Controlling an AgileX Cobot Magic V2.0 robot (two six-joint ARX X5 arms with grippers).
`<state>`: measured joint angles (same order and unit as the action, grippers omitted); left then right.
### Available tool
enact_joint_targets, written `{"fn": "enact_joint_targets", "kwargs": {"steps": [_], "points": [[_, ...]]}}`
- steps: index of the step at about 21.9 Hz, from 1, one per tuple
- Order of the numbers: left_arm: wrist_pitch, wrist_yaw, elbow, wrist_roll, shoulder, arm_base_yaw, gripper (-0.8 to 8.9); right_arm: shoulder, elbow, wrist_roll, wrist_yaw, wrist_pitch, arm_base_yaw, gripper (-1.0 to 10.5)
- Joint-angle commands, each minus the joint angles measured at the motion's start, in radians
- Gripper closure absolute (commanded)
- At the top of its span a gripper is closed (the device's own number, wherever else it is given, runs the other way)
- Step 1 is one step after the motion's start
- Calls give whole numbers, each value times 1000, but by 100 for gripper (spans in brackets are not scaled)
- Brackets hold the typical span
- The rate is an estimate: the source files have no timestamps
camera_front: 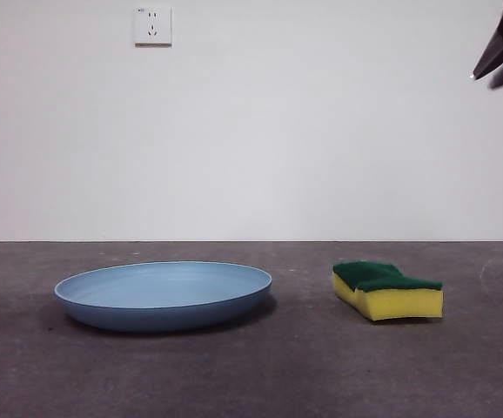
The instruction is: Pick up the plate,pick up the cloth,clean the plate with the cloth
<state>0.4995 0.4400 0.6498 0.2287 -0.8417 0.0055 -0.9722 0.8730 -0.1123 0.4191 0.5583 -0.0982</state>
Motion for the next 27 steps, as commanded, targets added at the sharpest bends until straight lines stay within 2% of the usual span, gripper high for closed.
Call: {"fn": "enact_joint_targets", "kwargs": {"steps": [1,5,9,16,27], "points": [[-13,35,8,7,-32,1,348,-8,2,18,-1,3,-1,467],[-35,52,28,7,-83,0,350,-9,2,17,0,0,-1,474],[-25,39,168,-13,-230,-23,351,-9,2,4,0,-2,-1,474],[138,-130,454,-148,-576,-129,351,-9,2,-4,0,3,-1,474],[42,-208,475,-151,-878,-212,352,-9,2,-4,0,6,-1,474]]}}
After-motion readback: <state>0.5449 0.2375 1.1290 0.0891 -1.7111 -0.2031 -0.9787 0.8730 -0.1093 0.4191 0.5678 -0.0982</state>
